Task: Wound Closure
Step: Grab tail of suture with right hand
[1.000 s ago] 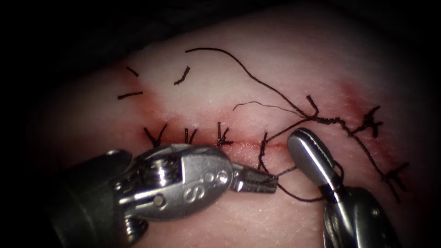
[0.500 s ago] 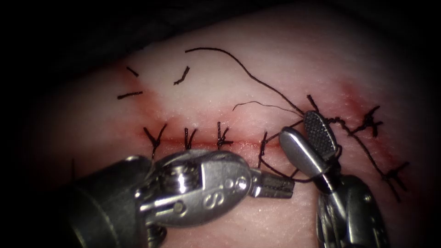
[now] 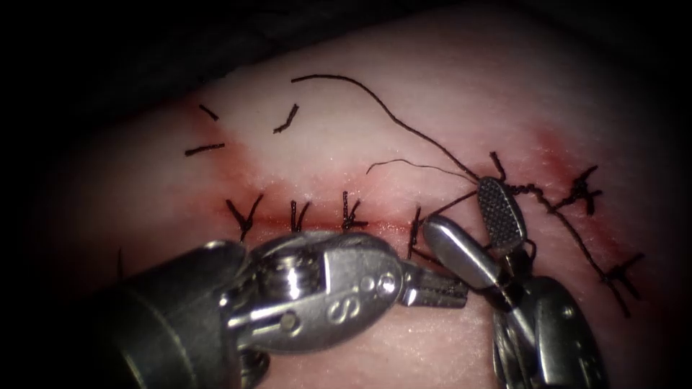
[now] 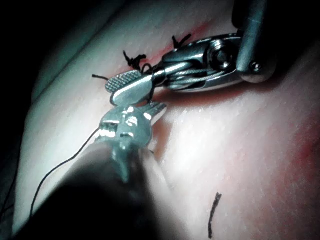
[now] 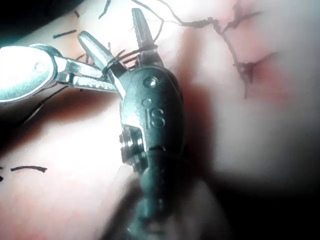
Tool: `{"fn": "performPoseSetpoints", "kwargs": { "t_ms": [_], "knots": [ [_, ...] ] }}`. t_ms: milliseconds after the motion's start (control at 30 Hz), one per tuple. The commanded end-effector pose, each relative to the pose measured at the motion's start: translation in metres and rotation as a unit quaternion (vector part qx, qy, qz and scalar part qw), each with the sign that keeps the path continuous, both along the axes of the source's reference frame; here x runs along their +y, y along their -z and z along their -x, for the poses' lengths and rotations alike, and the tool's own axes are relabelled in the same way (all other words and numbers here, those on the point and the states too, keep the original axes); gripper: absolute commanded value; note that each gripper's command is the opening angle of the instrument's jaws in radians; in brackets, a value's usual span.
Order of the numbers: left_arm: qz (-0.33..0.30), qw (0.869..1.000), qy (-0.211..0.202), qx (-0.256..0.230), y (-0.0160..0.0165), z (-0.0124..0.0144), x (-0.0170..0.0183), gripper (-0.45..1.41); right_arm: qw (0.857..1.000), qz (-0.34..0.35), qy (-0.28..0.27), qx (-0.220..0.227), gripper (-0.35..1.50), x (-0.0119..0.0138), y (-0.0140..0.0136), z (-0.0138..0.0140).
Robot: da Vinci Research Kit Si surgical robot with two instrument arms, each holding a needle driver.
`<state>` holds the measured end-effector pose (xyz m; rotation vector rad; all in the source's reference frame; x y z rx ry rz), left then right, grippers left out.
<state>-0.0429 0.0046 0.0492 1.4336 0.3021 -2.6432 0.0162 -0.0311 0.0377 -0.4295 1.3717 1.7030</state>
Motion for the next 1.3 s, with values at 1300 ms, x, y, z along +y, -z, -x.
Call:
{"fn": "performPoseSetpoints", "kwargs": {
  "t_ms": [1300],
  "knots": [
    [0.002,1.000,-0.011,0.003,0.0003,0.0032,0.0033,-0.45,0.995,-0.040,-0.092,-0.005,0.71,0.0028,-0.0040,0.0013]
  ]
}}
